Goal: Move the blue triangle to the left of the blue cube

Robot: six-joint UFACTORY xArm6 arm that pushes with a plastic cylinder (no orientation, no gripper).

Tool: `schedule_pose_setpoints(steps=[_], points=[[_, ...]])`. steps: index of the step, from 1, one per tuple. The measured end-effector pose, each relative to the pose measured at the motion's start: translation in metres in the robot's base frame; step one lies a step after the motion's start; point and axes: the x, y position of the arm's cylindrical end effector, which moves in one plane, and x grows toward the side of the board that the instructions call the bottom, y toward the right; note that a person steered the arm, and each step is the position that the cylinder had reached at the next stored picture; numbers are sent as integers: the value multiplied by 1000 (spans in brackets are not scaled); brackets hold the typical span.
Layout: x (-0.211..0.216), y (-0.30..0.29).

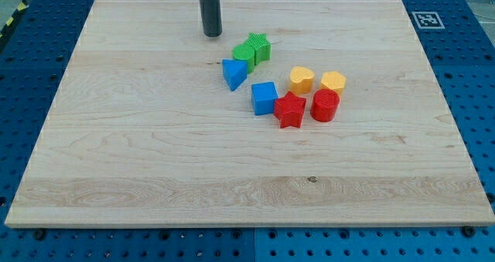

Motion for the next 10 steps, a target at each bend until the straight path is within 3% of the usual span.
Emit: schedule_pose_setpoints(steps=[4,6,8,10], points=[[0,-75],[5,9],[75,78],[73,83]])
